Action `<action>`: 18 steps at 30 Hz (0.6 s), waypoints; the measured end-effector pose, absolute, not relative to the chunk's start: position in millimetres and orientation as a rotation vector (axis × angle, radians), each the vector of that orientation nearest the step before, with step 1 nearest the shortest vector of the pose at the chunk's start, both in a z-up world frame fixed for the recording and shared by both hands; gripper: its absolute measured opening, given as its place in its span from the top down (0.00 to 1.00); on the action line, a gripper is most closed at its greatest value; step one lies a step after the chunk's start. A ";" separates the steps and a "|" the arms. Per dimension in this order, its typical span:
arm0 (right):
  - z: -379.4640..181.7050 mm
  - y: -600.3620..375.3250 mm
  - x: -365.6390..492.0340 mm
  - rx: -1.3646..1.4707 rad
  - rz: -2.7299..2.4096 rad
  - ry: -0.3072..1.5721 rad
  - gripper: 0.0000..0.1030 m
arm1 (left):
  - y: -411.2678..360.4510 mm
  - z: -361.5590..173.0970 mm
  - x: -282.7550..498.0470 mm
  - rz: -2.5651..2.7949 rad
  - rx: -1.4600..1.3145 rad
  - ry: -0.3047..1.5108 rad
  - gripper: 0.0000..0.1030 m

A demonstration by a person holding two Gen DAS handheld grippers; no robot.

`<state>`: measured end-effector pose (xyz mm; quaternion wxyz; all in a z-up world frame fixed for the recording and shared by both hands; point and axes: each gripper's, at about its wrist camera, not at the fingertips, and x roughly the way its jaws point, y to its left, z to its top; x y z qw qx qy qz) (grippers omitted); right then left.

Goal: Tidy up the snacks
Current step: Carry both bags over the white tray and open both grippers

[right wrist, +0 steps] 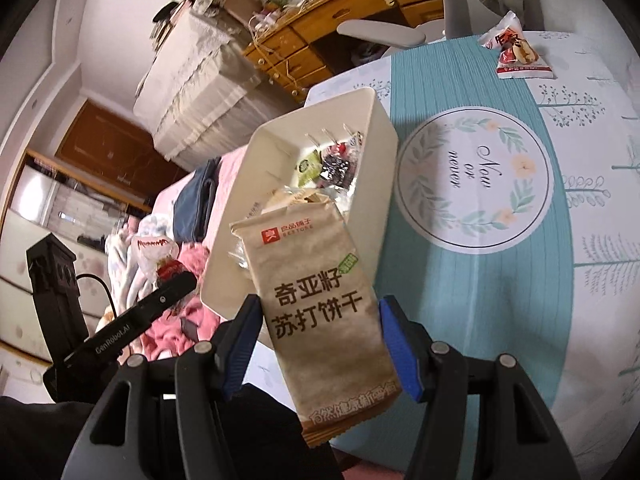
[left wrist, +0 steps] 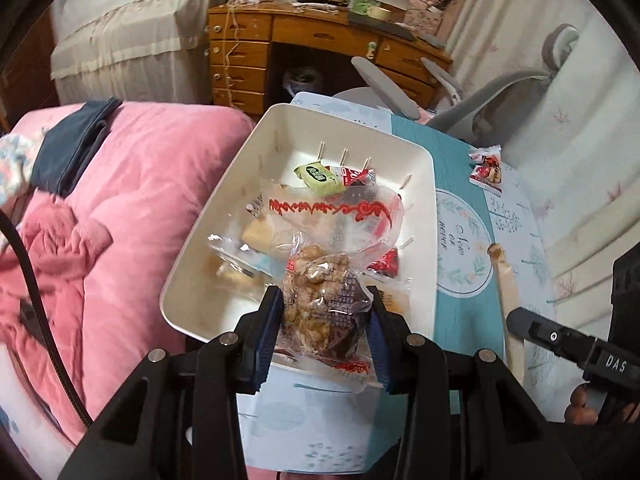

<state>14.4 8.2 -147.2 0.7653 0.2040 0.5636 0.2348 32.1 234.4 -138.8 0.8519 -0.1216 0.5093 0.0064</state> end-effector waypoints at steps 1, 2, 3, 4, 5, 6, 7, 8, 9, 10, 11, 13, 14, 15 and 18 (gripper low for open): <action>-146.7 13.3 12.9 0.454 0.502 1.217 0.41 | 239.9 -138.8 33.4 -0.001 -0.249 1.072 0.62; -146.2 18.0 11.4 0.462 0.493 1.209 0.41 | 244.8 -139.2 34.5 -0.015 -0.242 1.072 0.62; -146.6 23.9 10.0 0.470 0.485 1.201 0.41 | 251.0 -139.2 36.4 -0.034 -0.233 1.071 0.62; -146.3 28.2 8.3 0.475 0.477 1.193 0.41 | 255.7 -139.2 37.9 -0.048 -0.224 1.070 0.62; -146.4 32.7 7.2 0.481 0.467 1.185 0.41 | 258.6 -139.2 38.5 -0.058 -0.216 1.070 0.62; -146.5 37.5 6.0 0.491 0.458 1.176 0.41 | 264.1 -139.2 40.9 -0.076 -0.203 1.069 0.62; -146.8 42.3 4.6 0.503 0.445 1.164 0.41 | 266.9 -138.7 41.6 -0.089 -0.193 1.069 0.62; -147.7 47.1 3.4 0.516 0.435 1.153 0.41 | 270.6 -138.7 42.9 -0.103 -0.183 1.068 0.62; -148.4 51.6 2.2 0.526 0.426 1.145 0.41 | 273.9 -139.2 44.6 -0.119 -0.171 1.069 0.62; -148.5 55.7 1.0 0.534 0.417 1.136 0.41 | 276.9 -139.8 46.0 -0.137 -0.155 1.071 0.62; -149.1 59.7 0.3 0.544 0.407 1.126 0.41 | 279.9 -140.4 47.8 -0.153 -0.138 1.073 0.62; -151.3 68.6 -0.3 0.573 0.390 1.104 0.41 | 285.2 -140.9 49.8 -0.189 -0.110 1.073 0.62; -152.9 72.6 -0.4 0.584 0.384 1.097 0.41 | 286.4 -141.3 51.0 -0.210 -0.097 1.073 0.62; -154.4 77.0 -0.2 0.594 0.376 1.089 0.41 | 287.6 -141.8 52.8 -0.237 -0.078 1.072 0.62; -158.9 89.8 0.1 0.611 0.352 1.068 0.41 | 284.7 -143.0 54.8 -0.283 -0.024 1.070 0.61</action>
